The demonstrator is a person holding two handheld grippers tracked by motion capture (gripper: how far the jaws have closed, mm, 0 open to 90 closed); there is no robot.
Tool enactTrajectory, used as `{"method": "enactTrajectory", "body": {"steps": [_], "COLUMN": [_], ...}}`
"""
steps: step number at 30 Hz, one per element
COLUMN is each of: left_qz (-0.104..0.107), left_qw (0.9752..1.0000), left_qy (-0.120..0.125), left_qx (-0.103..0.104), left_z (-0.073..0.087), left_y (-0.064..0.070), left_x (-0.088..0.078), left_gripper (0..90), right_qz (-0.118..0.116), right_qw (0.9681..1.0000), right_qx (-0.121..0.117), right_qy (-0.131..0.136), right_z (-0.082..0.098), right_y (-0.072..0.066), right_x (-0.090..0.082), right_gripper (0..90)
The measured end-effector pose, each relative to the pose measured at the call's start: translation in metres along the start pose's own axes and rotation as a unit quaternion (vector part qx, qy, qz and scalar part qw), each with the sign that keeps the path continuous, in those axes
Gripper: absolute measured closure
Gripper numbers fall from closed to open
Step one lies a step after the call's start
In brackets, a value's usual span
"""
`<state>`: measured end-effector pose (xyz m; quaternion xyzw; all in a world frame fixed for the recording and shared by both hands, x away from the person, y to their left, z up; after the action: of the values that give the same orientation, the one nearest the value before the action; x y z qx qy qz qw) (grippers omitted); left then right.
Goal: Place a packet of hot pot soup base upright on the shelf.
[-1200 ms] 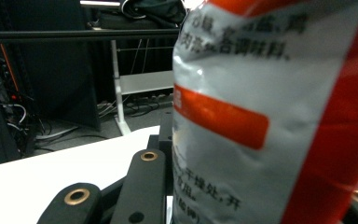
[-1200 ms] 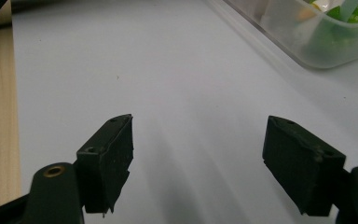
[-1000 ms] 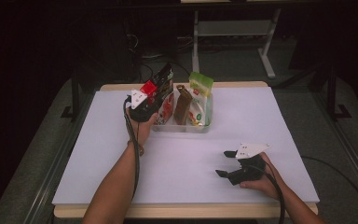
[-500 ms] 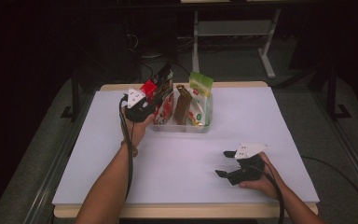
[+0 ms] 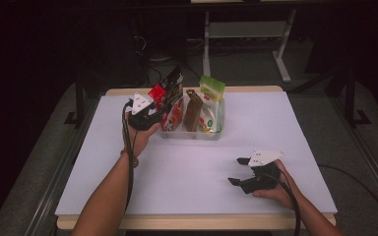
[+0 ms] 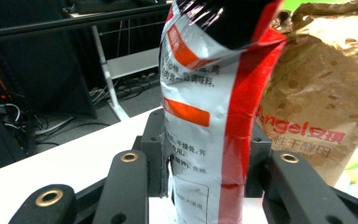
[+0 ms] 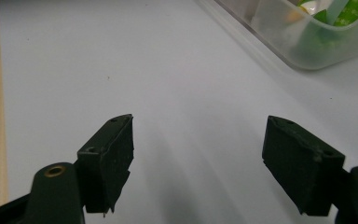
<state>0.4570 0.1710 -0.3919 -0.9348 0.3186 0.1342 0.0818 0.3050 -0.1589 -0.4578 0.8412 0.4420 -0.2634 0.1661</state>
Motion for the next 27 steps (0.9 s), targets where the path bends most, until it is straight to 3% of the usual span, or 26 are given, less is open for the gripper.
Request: {"method": "enactTrajectory", "body": {"steps": [15,27], "left_qz": [0.01,0.019], "left_qw": [0.9996,0.999], "left_qy": [-0.017,-0.024], "left_qx": [0.02,0.033], "left_z": [-0.002,-0.004], "left_y": [-0.001,-0.002], "left_x": [-0.011,-0.019], "left_gripper": [60.3,58.6], "right_qz": [0.02,0.053], "right_qw": [0.9998,0.9986], "right_qx": [0.003,-0.003], "right_qy": [0.003,0.006], "right_z": [-0.002,-0.006], "right_y": [0.004,0.01], "right_x": [-0.004,-0.011], "right_gripper": [24.2,25.7]}}
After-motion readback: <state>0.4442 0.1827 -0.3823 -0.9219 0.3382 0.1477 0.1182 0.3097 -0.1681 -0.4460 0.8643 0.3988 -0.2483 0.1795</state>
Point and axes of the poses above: each handheld gripper's, and its own axes: x roughly forward along the jaws, z roughly out of its underside, y roughly to its right, the point moved 4 cm from there along x, roughly forward along the jaws, and after that the axes turned 4 degrees about z, right-handed, at the moved point
